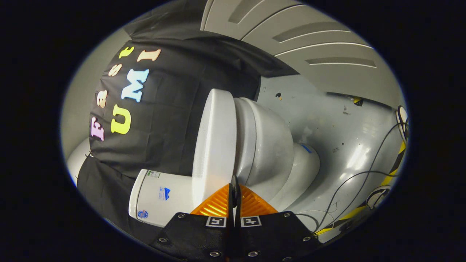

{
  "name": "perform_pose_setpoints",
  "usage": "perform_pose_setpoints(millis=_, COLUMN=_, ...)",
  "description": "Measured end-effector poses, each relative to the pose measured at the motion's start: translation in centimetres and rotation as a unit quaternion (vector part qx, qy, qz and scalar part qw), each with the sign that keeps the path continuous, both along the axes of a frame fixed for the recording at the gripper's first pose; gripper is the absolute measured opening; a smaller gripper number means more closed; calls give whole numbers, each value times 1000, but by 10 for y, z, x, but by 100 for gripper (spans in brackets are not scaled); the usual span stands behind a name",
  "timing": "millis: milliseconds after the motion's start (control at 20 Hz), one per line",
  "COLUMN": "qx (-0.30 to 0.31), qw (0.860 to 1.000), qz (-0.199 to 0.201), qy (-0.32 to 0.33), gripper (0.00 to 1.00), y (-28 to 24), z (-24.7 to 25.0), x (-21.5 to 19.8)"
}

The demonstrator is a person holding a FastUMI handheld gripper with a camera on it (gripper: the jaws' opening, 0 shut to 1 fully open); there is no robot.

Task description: Open the toilet lid.

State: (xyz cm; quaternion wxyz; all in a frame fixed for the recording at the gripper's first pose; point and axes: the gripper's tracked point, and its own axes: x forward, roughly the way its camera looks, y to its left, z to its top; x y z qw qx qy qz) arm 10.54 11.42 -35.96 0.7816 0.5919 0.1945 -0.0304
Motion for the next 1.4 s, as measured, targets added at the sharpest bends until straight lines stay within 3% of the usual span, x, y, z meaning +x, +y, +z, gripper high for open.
perform_pose_setpoints(millis=750, qx=-132, qw=991, qz=7, qy=20, gripper=1, y=-1, z=36, x=-1)
perform_pose_setpoints(millis=1050, qx=-237, qw=971, qz=24, qy=2, gripper=1, y=1, z=66, x=3)
perform_pose_setpoints(millis=1300, qx=-226, qw=974, qz=10, qy=15, gripper=1, y=5, z=85, x=3)
perform_pose_setpoints(millis=1400, qx=-252, qw=968, qz=16, qy=8, gripper=1, y=8, z=93, x=2)
